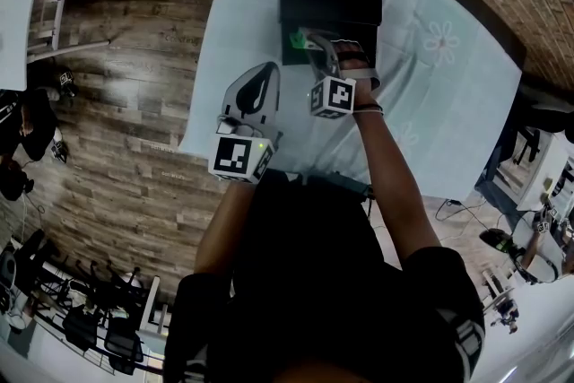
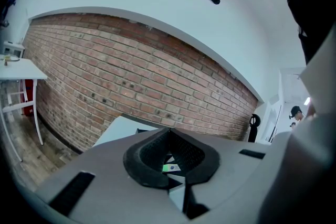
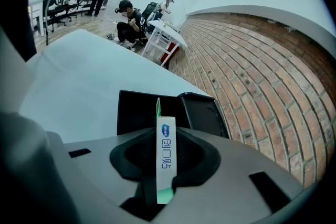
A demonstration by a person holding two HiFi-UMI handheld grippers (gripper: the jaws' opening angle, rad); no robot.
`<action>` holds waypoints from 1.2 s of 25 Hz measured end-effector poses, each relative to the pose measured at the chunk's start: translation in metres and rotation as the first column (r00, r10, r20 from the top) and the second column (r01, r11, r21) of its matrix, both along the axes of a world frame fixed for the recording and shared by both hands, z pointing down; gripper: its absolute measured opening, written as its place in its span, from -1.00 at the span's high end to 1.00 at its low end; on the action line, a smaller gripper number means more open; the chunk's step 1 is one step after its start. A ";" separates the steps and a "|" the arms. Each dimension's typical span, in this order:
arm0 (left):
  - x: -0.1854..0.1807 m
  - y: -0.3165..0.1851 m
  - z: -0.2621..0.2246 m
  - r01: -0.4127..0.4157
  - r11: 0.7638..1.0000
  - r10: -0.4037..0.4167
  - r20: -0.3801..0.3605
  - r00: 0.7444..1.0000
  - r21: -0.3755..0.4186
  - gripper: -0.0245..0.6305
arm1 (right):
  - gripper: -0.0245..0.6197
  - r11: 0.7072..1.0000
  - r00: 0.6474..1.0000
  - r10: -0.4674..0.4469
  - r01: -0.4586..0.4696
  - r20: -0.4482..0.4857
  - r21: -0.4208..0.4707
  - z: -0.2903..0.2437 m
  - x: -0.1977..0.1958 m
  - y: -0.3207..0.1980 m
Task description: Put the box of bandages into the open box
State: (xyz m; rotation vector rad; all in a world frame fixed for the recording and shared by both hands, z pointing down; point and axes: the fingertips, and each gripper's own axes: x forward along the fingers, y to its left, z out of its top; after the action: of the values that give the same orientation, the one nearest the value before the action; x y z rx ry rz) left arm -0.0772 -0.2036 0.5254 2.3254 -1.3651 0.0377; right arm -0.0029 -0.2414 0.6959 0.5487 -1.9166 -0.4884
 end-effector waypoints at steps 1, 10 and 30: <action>-0.001 0.000 0.000 0.003 1.000 -0.003 -0.001 1.000 -0.002 0.83 | 0.59 1.000 1.000 -0.004 0.004 -0.004 0.001 0.001 0.000 0.000; -0.005 0.000 0.005 0.009 1.000 -0.009 0.002 1.000 -0.014 0.83 | 0.59 1.000 1.000 -0.019 0.019 -0.019 0.000 0.007 -0.004 -0.005; -0.008 -0.003 0.012 0.009 1.000 -0.009 -0.006 1.000 -0.027 0.83 | 0.56 0.999 0.999 -0.028 0.029 -0.024 0.026 0.014 -0.006 -0.011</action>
State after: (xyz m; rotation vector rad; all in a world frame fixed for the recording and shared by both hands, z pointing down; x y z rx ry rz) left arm -0.0850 -0.2067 0.5371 2.2951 -1.3641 0.0463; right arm -0.0090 -0.2522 0.7096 0.5312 -1.8999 -0.5370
